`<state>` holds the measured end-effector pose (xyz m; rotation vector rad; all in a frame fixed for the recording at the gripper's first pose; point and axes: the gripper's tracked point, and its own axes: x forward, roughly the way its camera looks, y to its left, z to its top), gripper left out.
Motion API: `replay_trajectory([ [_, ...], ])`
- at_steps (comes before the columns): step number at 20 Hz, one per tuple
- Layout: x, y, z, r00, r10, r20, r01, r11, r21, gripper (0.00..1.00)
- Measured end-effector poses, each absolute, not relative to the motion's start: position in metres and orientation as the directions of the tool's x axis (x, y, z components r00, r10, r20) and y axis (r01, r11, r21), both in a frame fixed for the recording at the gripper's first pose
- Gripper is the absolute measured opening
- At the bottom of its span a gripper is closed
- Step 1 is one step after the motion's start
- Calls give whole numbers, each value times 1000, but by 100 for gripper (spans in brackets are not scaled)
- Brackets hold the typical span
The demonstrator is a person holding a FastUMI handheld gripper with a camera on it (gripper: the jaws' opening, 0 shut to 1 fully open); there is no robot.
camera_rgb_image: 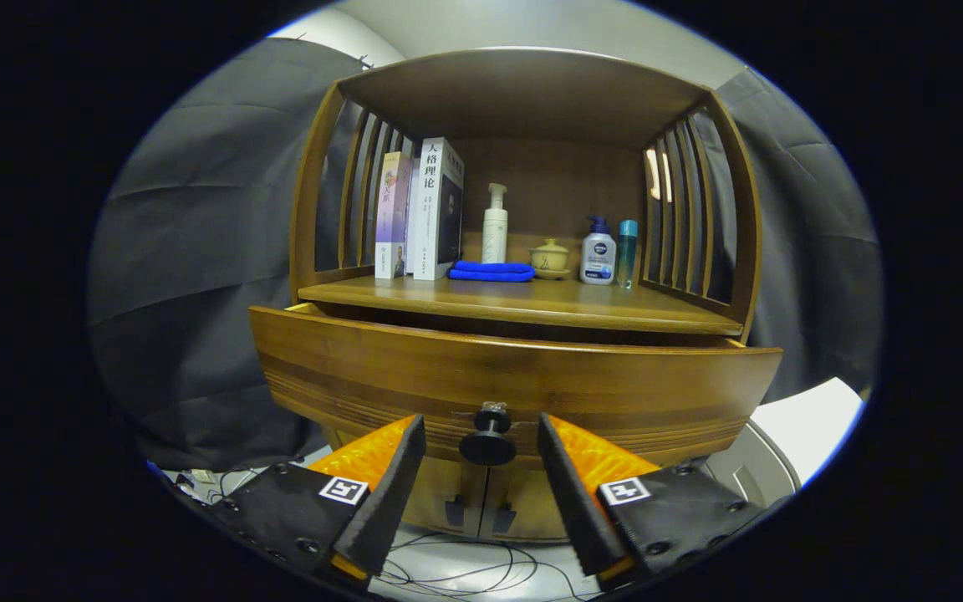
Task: Pull open the drawer, take out the items inside it, and place them on the countertop above the cabinet.
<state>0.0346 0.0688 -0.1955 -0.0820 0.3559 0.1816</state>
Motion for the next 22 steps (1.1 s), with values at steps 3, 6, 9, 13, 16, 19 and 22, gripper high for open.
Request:
replay_trajectory([
  [3,42,72,-196,915,180,-360,-207,978,-38,80],
  [6,51,68,-196,919,176,-353,-208,977,-53,97],
  [9,57,61,-197,921,157,-357,-185,982,-43,97],
  [13,64,60,-207,912,149,-381,-164,986,-5,97],
  [16,66,64,-216,907,148,-395,-174,984,-29,79],
  [19,65,69,-226,895,156,-419,-181,983,-19,61],
  [22,67,70,-230,888,152,-433,-176,984,-16,50],
])
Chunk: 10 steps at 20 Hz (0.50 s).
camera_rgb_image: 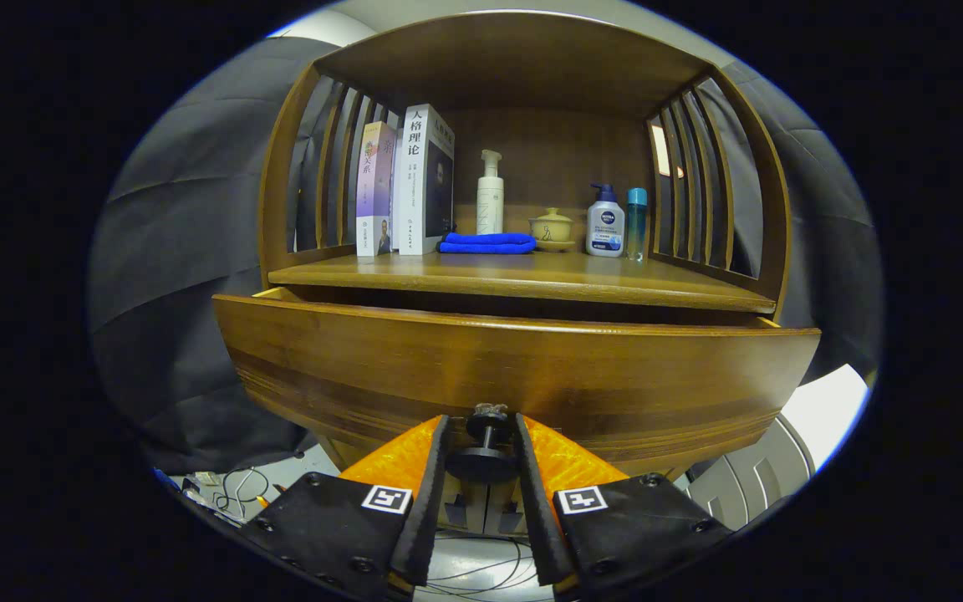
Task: Pull open the drawer, take out the items inside it, and place them on the countertop above the cabinet.
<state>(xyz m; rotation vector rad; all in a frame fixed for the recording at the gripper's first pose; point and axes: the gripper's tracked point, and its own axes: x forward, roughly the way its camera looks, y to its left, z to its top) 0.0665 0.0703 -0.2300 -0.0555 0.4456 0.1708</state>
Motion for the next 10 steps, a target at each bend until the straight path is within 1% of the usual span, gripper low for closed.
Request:
replay_trajectory([
  [3,66,69,-232,886,145,-440,-159,987,5,50],
  [5,72,69,-240,893,138,-429,-142,990,22,35],
  [6,62,70,-234,886,132,-444,-135,991,25,28],
  [10,46,68,-230,877,169,-449,-171,985,37,28],
])
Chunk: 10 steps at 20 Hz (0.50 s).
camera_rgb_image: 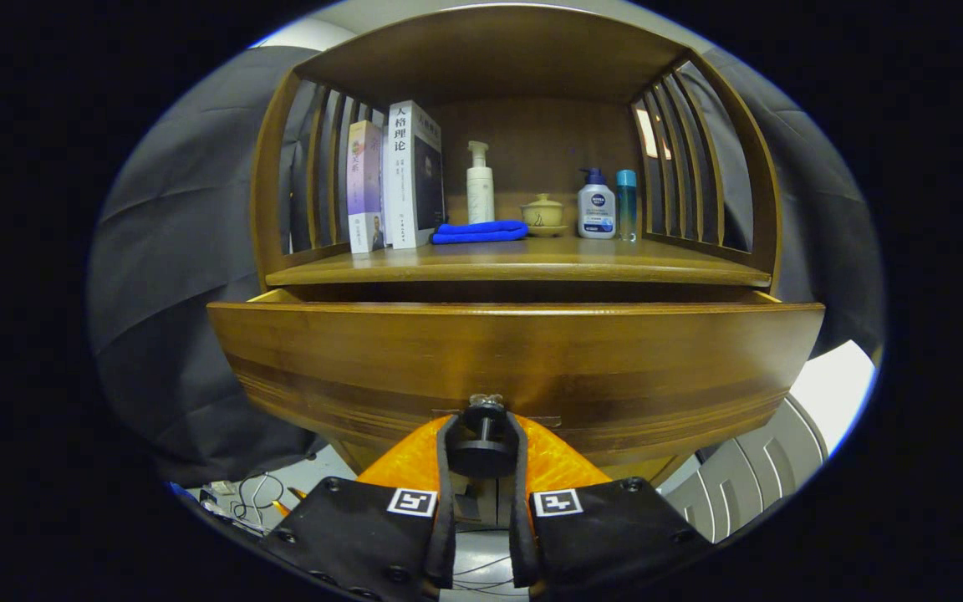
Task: Pull open the drawer, take out the items inside it, and place them on the countertop above the cabinet.
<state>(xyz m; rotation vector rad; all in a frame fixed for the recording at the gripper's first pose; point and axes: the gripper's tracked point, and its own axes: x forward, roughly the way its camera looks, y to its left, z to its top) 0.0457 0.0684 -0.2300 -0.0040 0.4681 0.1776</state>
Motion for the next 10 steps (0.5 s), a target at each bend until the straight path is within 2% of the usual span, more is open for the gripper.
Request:
replay_trajectory([
  [10,-26,70,-230,878,208,-432,-233,972,-4,28],
])
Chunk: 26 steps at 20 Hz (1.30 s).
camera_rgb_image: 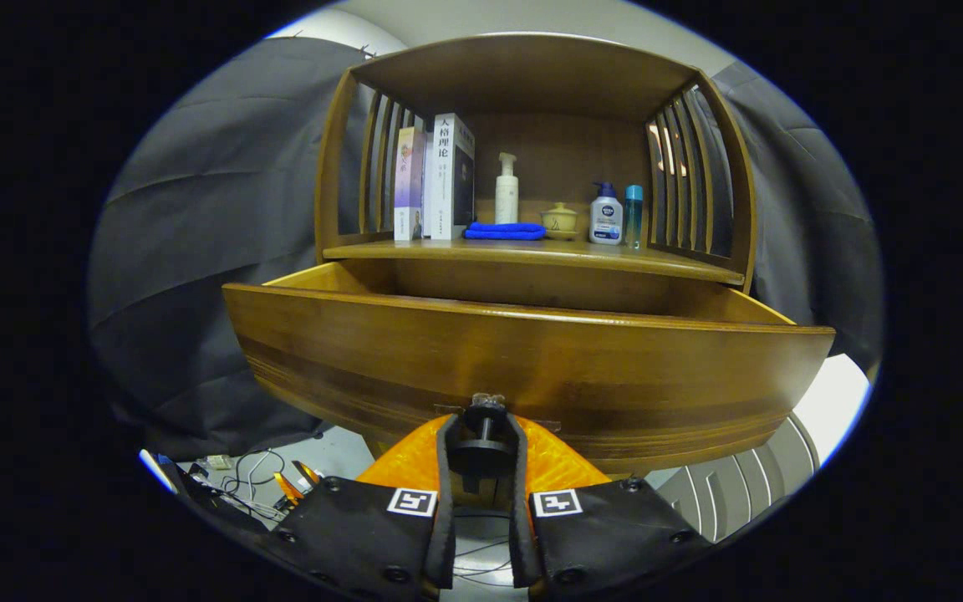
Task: Pull open the drawer, take out the items inside it, and place them on the countertop above the cabinet.
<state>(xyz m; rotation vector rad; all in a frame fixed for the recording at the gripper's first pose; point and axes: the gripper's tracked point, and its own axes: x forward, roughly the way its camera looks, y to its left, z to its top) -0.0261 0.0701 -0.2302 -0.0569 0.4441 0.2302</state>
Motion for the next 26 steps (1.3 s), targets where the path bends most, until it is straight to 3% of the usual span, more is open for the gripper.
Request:
replay_trajectory([
  [12,-69,74,-227,844,278,-459,-293,955,39,28],
  [15,-68,74,-190,886,299,-355,-311,950,26,47],
  [17,-70,76,-158,897,331,-292,-341,940,15,48],
  [22,-39,72,-110,907,346,-239,-351,936,21,97],
  [26,6,71,-109,879,346,-327,-355,934,33,98],
])
